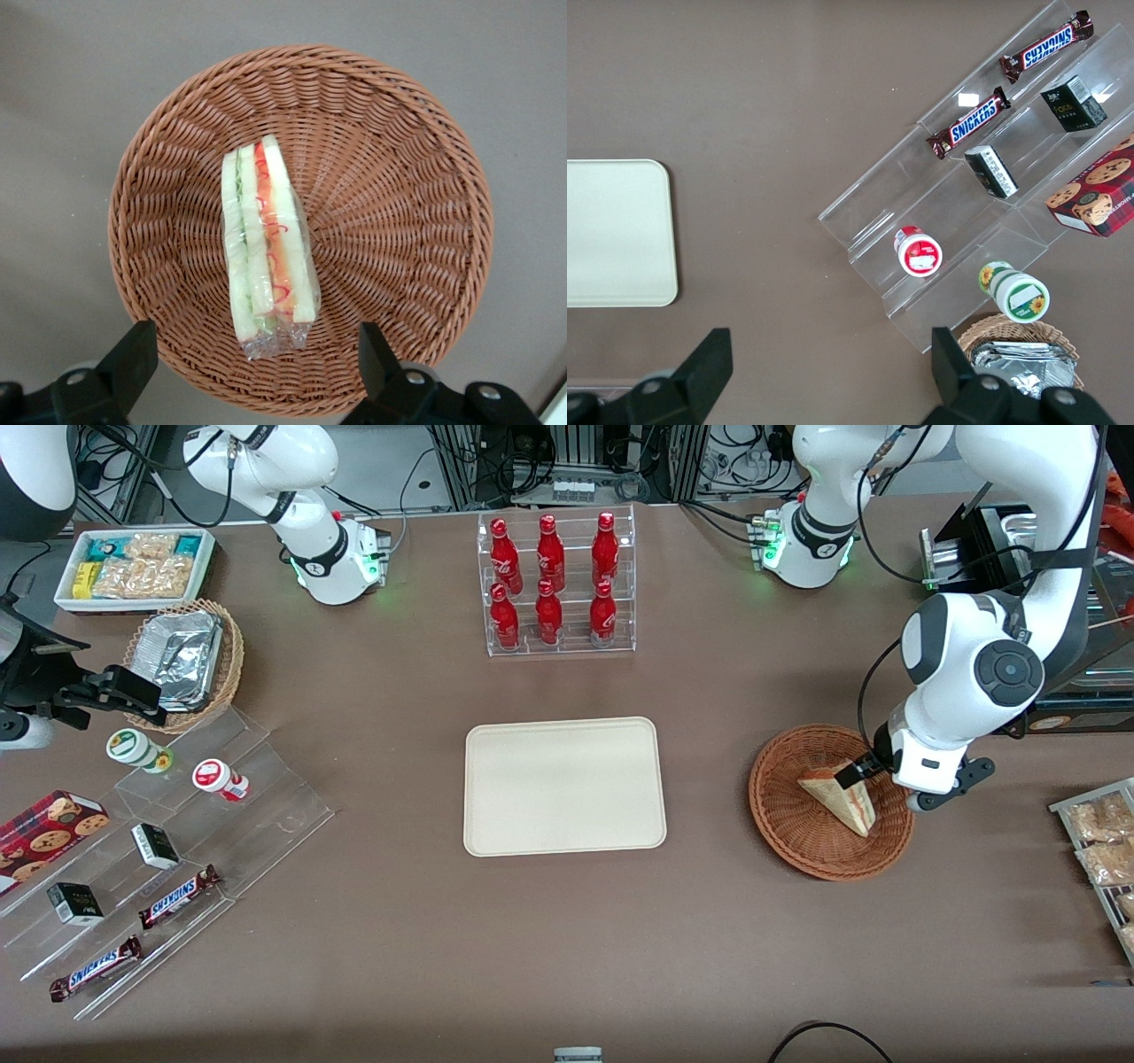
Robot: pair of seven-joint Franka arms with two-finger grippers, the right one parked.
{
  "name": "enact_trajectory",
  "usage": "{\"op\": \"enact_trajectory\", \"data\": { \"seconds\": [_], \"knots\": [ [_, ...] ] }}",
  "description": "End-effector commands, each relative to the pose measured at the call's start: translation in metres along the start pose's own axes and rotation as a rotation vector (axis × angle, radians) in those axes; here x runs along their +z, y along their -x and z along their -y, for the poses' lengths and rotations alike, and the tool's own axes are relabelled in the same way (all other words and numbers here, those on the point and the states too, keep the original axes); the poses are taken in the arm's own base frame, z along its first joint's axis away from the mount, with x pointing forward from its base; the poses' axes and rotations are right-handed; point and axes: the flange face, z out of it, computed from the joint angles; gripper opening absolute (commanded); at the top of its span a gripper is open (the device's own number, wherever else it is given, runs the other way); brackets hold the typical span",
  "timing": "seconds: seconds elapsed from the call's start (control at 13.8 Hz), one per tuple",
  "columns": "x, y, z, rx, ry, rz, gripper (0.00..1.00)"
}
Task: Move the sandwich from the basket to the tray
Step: 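Lower the left gripper and close it on the wrapped sandwich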
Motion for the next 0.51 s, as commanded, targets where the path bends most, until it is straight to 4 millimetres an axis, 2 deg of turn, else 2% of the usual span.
{"op": "enact_trajectory", "data": {
  "seconds": [0.0,0.43],
  "knots": [
    [0.010,0.005,0.001,-0.098,0.016,-0.011,1.00],
    [0.051,0.000,-0.005,-0.200,0.040,-0.015,1.00]
  ]
}}
